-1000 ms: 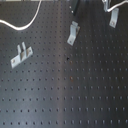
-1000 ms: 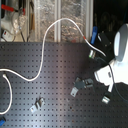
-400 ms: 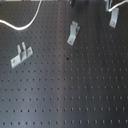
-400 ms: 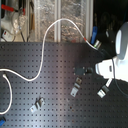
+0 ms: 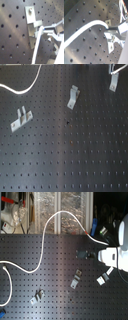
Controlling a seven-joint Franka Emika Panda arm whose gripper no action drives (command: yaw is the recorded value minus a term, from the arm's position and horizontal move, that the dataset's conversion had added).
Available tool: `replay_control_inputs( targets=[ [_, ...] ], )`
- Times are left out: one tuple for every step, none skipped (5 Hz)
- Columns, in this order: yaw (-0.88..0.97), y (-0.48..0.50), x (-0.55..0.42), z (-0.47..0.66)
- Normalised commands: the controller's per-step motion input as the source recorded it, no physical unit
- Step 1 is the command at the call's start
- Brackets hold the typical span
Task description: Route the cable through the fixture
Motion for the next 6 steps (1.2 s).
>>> replay_control_inputs(
  targets=[
    [0.37, -0.190, -0.062, 0.00],
    [0.17, -0.317, -0.113, 0.00],
    [0.07, -0.361, -0.113, 0.00],
    [-0.14, -0.177, -0.044, 0.00],
    [-0.09, -0.187, -0.043, 0.00],
    [-0.16, 0.000, 0.000, 0.00]
  ],
)
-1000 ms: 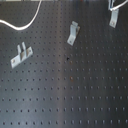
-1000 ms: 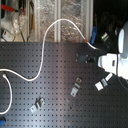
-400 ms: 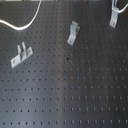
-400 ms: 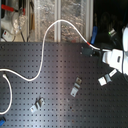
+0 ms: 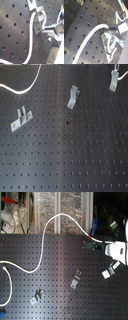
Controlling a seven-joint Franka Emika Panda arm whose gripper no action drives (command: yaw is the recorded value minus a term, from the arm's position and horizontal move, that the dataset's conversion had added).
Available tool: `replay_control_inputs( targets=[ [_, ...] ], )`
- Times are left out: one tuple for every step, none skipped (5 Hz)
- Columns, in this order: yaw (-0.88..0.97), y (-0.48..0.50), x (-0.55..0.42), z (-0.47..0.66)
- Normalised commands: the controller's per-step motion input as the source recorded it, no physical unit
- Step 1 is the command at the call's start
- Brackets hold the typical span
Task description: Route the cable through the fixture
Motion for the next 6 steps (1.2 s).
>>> replay_control_inputs(
  targets=[
    [0.00, 0.000, 0.000, 0.04],
    [-0.54, 0.000, 0.000, 0.00],
    [-0.67, 0.081, 0.135, 0.00],
    [-0.71, 0.132, 0.172, 0.00],
    [-0.73, 0.317, 0.020, 0.06],
    [-0.73, 0.305, -0.075, 0.11]
  ],
)
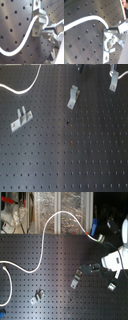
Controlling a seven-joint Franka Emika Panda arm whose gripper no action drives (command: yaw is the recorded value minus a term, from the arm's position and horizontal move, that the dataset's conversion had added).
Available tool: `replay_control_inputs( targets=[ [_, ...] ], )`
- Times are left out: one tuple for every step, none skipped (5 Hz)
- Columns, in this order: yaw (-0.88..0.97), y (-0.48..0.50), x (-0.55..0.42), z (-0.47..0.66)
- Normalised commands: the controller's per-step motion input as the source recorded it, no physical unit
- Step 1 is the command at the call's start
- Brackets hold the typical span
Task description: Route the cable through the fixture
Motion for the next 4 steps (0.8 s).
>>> replay_control_inputs(
  targets=[
    [-0.75, 0.252, -0.102, 0.09],
    [-0.79, 0.255, -0.123, 0.06],
    [-1.00, 0.035, -0.020, 0.08],
    [-0.98, 0.128, -0.097, 0.01]
  ],
)
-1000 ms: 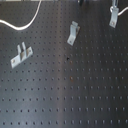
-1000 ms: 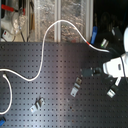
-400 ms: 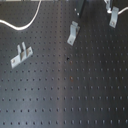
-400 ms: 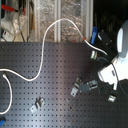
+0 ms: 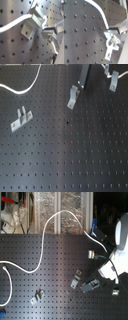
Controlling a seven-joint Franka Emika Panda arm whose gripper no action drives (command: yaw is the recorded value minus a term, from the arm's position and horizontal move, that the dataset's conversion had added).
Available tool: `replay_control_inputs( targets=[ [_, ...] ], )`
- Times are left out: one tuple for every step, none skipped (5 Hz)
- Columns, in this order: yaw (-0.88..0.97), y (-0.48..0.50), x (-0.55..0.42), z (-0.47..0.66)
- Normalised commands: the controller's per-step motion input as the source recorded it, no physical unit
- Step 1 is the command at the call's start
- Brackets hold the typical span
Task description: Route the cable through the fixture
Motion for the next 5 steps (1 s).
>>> replay_control_inputs(
  targets=[
    [-0.93, 0.043, -0.243, 0.11],
    [-0.83, 0.028, -0.366, 0.12],
    [-0.79, -0.005, -0.398, 0.09],
    [-0.49, 0.153, -0.566, -0.26],
    [-0.47, 0.138, -0.592, -0.36]
  ],
)
